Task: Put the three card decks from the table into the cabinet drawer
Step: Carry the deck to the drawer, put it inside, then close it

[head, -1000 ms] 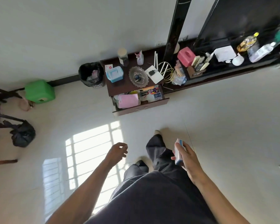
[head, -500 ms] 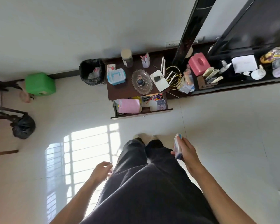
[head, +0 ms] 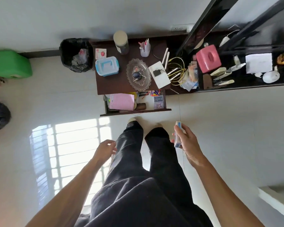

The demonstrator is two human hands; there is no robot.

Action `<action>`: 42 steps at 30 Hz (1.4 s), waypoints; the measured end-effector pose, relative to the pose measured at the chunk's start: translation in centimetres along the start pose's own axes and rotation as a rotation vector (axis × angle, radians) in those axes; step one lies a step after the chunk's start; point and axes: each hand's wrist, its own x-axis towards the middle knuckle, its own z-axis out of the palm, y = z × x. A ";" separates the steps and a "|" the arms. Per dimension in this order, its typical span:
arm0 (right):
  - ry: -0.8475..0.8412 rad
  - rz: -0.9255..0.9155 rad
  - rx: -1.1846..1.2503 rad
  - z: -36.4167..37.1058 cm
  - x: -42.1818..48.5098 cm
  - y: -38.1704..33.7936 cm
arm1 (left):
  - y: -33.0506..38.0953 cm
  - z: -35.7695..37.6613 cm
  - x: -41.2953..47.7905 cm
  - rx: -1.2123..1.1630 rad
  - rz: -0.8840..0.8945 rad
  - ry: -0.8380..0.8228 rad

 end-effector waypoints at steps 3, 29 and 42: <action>-0.014 0.002 -0.027 0.1 6.5 0.7 | 1.6 3.5 3.8 -0.088 -0.002 0.017; -0.310 -0.612 -0.611 4.7 55.7 18.5 | -9.4 7.0 54.3 0.618 0.604 0.693; -0.275 -0.779 -1.416 7.6 59.7 19.8 | -11.2 4.5 56.2 0.635 0.625 0.566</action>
